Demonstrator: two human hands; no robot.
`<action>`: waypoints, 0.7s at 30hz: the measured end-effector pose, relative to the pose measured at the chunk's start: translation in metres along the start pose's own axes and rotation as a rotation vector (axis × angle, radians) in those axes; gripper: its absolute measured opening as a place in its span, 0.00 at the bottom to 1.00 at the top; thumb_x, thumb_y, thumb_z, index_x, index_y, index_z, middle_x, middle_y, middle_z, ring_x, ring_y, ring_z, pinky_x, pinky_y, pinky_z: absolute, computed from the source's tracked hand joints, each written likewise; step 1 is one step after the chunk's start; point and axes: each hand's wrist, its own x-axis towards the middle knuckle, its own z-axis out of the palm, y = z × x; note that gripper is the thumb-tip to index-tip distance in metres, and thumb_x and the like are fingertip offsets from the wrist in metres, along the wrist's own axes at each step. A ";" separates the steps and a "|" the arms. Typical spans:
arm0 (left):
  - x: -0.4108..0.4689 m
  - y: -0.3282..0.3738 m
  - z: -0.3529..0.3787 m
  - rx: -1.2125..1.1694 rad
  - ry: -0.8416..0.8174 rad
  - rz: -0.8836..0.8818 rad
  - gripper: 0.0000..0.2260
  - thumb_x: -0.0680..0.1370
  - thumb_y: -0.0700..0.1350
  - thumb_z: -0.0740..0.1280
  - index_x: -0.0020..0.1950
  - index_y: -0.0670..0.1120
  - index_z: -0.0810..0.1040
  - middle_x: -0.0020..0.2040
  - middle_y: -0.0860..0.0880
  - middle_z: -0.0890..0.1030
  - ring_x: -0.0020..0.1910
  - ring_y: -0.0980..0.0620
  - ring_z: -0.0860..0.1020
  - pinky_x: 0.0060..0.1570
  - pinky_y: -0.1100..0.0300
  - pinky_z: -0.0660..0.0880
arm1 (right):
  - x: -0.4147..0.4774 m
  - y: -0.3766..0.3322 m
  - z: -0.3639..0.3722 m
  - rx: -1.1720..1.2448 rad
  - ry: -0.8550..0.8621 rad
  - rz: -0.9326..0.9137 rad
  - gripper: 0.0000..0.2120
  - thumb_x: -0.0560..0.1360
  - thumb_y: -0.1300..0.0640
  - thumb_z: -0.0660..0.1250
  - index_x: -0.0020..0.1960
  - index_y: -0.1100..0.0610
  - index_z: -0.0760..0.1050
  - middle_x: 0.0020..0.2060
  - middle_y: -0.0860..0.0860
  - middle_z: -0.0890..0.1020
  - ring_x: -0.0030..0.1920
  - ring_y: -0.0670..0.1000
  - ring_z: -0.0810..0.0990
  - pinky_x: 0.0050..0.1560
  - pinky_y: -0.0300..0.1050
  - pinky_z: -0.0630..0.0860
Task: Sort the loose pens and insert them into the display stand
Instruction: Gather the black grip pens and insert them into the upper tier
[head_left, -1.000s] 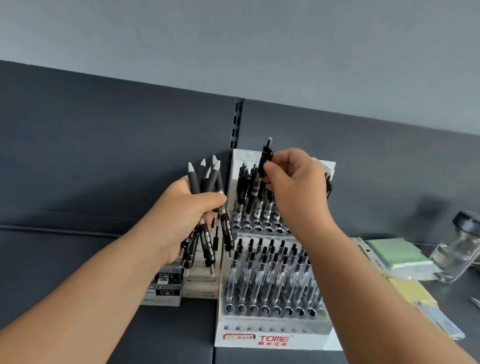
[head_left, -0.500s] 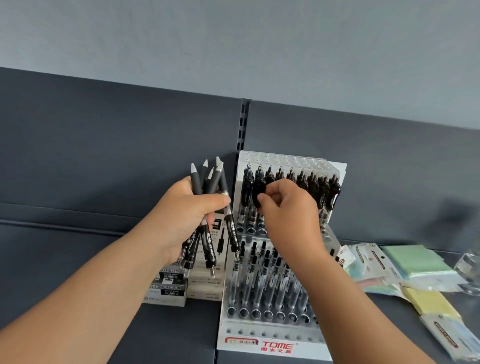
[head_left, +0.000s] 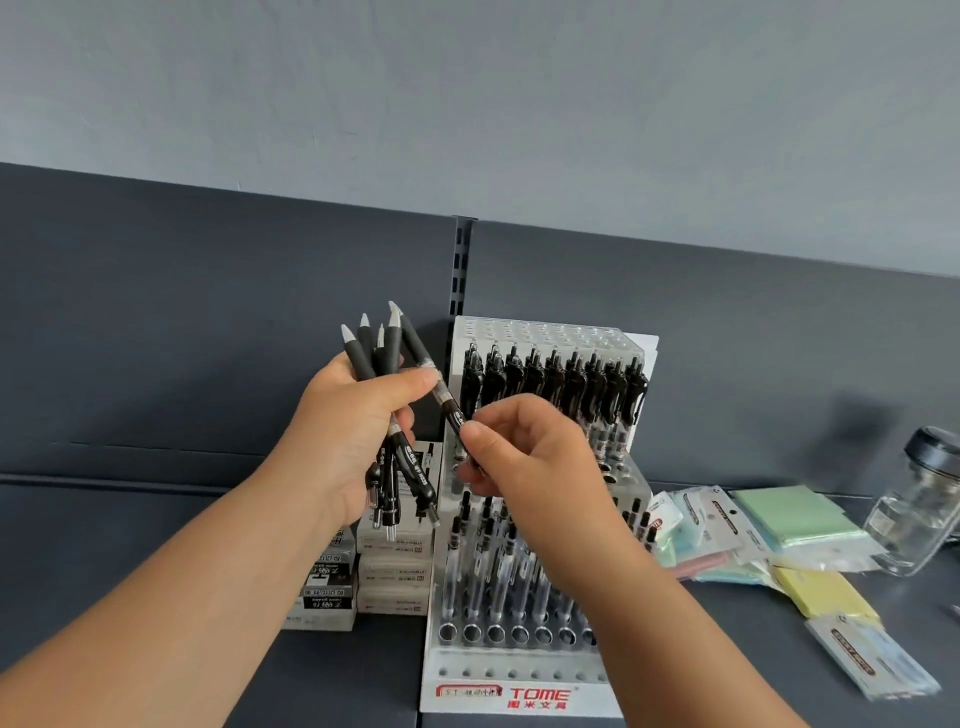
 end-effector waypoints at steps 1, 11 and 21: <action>0.000 -0.001 0.000 0.001 0.009 0.010 0.06 0.72 0.42 0.73 0.45 0.48 0.77 0.28 0.50 0.71 0.25 0.55 0.68 0.30 0.61 0.68 | 0.000 -0.001 -0.001 0.042 0.006 0.008 0.02 0.76 0.57 0.67 0.46 0.55 0.77 0.34 0.48 0.81 0.37 0.50 0.82 0.42 0.43 0.81; 0.006 -0.003 -0.005 -0.058 0.101 -0.054 0.06 0.73 0.42 0.72 0.44 0.48 0.76 0.39 0.48 0.79 0.29 0.55 0.69 0.34 0.59 0.69 | 0.016 -0.008 -0.024 0.559 0.119 0.102 0.10 0.70 0.70 0.69 0.44 0.58 0.74 0.33 0.49 0.79 0.34 0.46 0.76 0.42 0.41 0.74; -0.009 -0.008 0.003 0.131 -0.132 -0.082 0.07 0.75 0.43 0.70 0.51 0.45 0.75 0.42 0.48 0.86 0.28 0.54 0.69 0.49 0.53 0.67 | 0.030 -0.014 -0.028 0.710 0.302 0.020 0.04 0.76 0.59 0.68 0.42 0.57 0.75 0.34 0.49 0.81 0.35 0.48 0.81 0.41 0.41 0.81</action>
